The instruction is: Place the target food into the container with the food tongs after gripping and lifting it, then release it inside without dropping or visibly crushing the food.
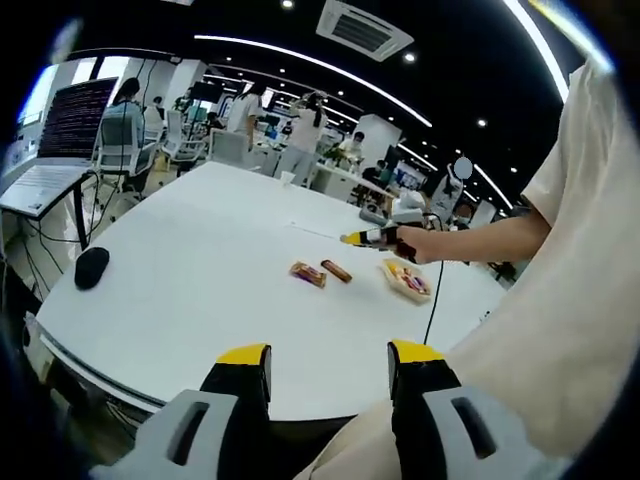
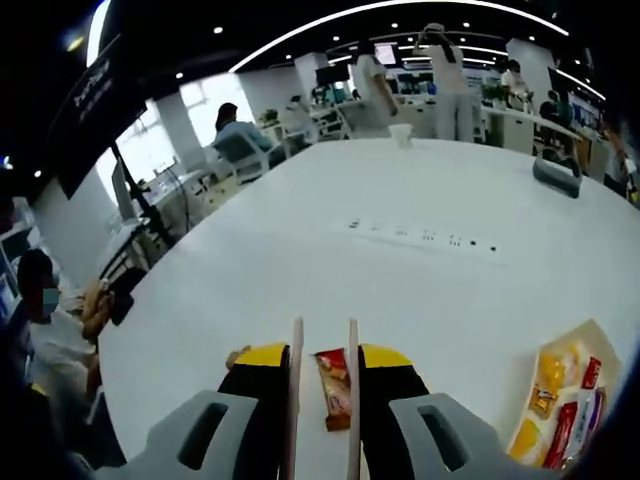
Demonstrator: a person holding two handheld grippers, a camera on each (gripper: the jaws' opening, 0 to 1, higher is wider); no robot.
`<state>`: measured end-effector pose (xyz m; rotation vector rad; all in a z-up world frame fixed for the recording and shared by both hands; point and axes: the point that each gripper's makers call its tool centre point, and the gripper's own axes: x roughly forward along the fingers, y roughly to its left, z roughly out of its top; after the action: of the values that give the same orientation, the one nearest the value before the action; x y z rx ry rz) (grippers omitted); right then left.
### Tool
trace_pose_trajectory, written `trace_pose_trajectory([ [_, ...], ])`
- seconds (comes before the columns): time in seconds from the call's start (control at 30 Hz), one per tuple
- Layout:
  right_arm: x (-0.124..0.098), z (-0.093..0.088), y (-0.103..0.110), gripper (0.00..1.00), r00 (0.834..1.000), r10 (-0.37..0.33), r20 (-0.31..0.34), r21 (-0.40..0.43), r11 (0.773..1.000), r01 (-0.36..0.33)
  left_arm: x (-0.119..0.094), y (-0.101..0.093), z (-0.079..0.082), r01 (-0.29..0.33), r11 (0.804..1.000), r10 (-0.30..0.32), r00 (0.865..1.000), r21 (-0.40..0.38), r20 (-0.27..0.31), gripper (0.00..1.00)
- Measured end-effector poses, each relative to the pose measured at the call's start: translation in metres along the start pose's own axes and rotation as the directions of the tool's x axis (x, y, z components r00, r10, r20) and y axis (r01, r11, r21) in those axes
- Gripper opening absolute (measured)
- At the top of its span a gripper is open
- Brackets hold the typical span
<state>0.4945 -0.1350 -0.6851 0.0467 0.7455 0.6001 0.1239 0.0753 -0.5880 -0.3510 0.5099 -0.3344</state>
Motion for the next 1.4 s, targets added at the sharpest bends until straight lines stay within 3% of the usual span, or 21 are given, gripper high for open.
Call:
trace_pose_trajectory([
  [0.23, 0.014, -0.006, 0.006, 0.26, 1.000, 0.011, -0.026, -0.028, 1.000, -0.012, -0.008, 0.003, -0.004, -0.032, 0.999, 0.032, 0.999, -0.021, 0.009, 0.46],
  [0.5, 0.009, -0.013, 0.018, 0.26, 0.999, 0.015, -0.041, -0.041, 0.999, -0.017, -0.012, 0.005, -0.006, -0.049, 0.998, 0.049, 0.999, -0.030, 0.008, 0.47],
  [1.17, 0.025, -0.030, 0.018, 0.27, 0.995, -0.010, -0.096, -0.158, 0.987, -0.005, -0.007, 0.002, -0.009, -0.049, 0.998, 0.049, 0.999, -0.039, 0.000, 0.47],
  [1.4, 0.029, -0.039, 0.007, 0.27, 0.993, -0.026, -0.118, -0.169, 0.986, 0.005, -0.004, 0.000, -0.010, -0.042, 0.999, 0.042, 0.999, -0.034, -0.010, 0.47],
])
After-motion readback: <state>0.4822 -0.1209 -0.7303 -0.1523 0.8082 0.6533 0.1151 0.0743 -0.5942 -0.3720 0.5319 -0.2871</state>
